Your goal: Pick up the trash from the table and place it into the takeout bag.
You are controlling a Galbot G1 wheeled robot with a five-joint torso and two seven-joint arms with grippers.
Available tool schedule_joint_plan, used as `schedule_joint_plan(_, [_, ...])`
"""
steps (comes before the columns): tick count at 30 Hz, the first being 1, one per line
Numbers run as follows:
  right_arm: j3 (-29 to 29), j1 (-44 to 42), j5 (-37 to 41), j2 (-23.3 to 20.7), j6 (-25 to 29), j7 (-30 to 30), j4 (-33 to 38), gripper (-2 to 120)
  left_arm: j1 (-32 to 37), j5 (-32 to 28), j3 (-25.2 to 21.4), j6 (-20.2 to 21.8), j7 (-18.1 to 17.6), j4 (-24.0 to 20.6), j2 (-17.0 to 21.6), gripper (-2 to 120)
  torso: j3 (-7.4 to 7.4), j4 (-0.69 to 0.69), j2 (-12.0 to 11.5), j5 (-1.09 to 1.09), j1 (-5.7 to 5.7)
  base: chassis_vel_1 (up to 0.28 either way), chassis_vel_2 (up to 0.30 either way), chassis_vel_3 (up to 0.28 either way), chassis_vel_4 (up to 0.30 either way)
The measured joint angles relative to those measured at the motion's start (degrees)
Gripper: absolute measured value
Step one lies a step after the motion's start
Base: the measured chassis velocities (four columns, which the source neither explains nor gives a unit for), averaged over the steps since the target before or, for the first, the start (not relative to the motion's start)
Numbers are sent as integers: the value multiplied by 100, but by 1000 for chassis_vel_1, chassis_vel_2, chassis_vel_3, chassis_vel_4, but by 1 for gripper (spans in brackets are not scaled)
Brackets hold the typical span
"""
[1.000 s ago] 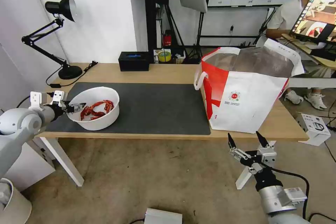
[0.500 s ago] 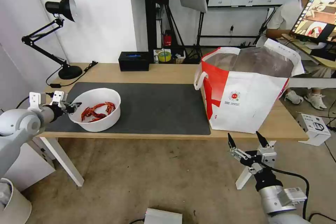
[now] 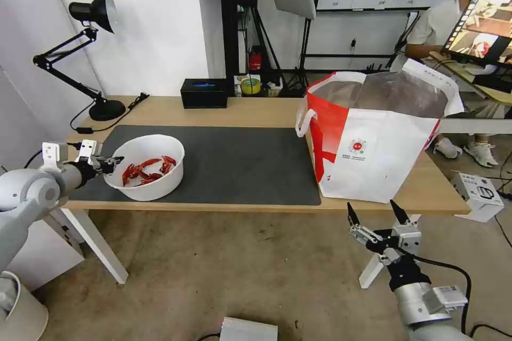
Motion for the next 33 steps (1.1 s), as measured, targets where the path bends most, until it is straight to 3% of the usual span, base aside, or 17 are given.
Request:
schedule_joint_plan(16, [0,0,0,0,0,0,0,100,394,-888,-477,80,-267,-598,198,0,0,0,0,0,0,0,0,0,0])
schedule_joint_plan(33, [0,0,0,0,0,0,0,100,281,-2068,-478,249,-971,-1215,201,0,0,1,0,0,0,0,0,0,0])
